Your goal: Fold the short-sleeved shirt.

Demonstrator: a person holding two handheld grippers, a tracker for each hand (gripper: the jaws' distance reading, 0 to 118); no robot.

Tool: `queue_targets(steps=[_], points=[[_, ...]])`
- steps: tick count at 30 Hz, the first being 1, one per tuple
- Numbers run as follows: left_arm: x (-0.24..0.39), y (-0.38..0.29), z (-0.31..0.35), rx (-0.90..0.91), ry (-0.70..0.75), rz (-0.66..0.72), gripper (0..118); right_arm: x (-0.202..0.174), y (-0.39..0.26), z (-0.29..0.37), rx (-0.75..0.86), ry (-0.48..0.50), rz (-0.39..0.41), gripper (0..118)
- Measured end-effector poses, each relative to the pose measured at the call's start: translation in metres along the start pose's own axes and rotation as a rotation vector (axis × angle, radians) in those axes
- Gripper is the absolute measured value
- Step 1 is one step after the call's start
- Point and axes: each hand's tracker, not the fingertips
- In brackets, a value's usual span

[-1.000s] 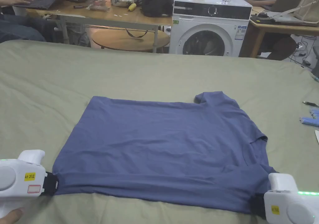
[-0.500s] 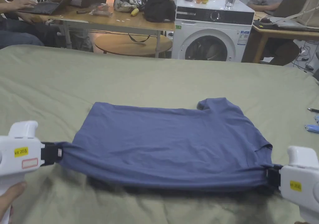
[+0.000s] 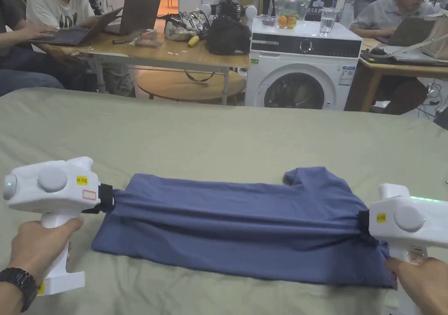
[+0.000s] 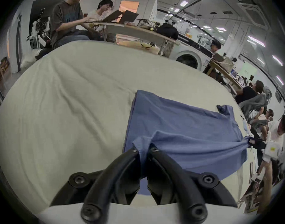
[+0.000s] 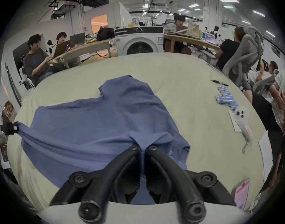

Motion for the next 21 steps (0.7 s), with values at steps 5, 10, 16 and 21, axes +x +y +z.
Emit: queue_targets(steps=[5, 10, 16, 21], points=[[-0.002, 0.001, -0.034, -0.086, 0.024, 0.01, 0, 0.001, 0.008, -0.035, -0.062, 0.005, 0.009, 3], [-0.002, -0.004, -0.043, -0.12, 0.047, 0.004, 16, -0.007, 0.007, -0.039, -0.046, -0.037, 0.059, 22], [0.01, -0.017, -0.002, 0.057, -0.037, -0.029, 44, -0.026, -0.007, 0.017, 0.209, -0.012, 0.046, 51], [0.033, -0.051, 0.041, 0.289, -0.048, -0.105, 42, -0.052, -0.038, 0.061, 0.402, -0.024, 0.055, 31]])
